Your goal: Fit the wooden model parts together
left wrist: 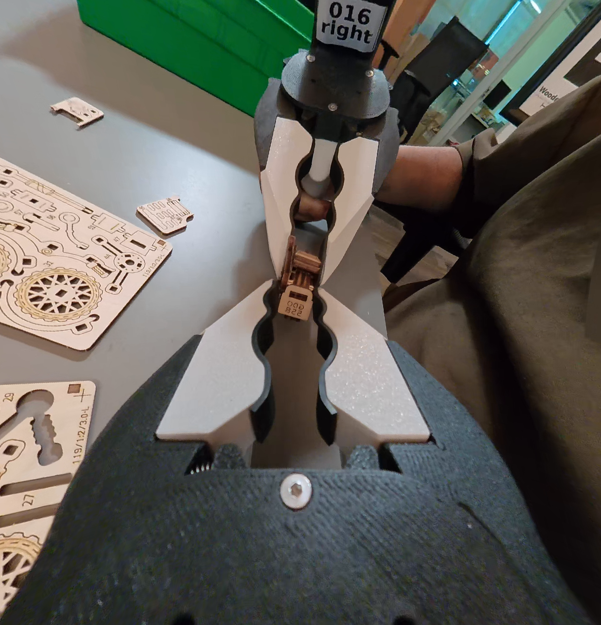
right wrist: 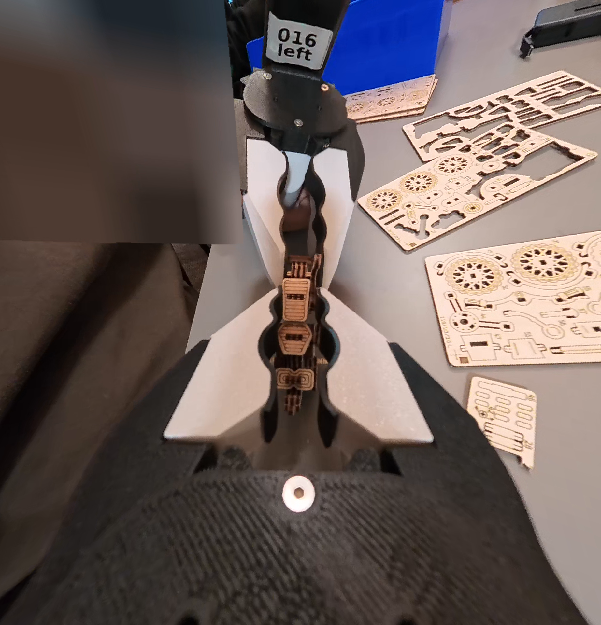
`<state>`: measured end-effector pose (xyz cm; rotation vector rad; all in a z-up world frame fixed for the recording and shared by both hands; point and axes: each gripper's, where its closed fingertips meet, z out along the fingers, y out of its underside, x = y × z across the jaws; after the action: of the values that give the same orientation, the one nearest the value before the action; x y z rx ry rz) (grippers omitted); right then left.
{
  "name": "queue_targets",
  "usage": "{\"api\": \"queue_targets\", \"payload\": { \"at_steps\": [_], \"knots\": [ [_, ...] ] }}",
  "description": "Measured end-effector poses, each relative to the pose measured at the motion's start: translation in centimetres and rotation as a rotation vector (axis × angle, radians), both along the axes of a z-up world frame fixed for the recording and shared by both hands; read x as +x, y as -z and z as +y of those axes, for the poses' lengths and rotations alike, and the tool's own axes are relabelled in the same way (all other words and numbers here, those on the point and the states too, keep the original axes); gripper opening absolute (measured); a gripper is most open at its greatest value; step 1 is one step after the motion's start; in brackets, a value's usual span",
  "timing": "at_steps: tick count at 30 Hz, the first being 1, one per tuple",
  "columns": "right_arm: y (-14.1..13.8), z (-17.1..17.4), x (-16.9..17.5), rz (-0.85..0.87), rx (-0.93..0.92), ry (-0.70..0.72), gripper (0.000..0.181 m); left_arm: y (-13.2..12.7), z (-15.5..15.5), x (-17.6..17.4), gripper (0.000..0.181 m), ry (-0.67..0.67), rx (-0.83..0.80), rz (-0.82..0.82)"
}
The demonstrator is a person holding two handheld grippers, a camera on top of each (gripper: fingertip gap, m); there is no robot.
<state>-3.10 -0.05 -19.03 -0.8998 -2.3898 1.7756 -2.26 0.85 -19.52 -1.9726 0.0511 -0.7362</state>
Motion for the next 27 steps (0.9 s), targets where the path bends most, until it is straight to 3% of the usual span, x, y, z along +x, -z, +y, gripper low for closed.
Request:
{"api": "queue_targets", "payload": {
  "at_steps": [14, 27],
  "knots": [
    [-0.7, 0.0, 0.3, -0.050, -0.086, -0.023, 0.017, -1.0, 0.1, 0.1, 0.016, -0.004, 0.073, 0.050],
    [-1.1, 0.0, 1.1, -0.007, -0.093, -0.064, 0.030, -0.3, 0.0, 1.4, 0.016, 0.039, 0.064, 0.159]
  ]
}}
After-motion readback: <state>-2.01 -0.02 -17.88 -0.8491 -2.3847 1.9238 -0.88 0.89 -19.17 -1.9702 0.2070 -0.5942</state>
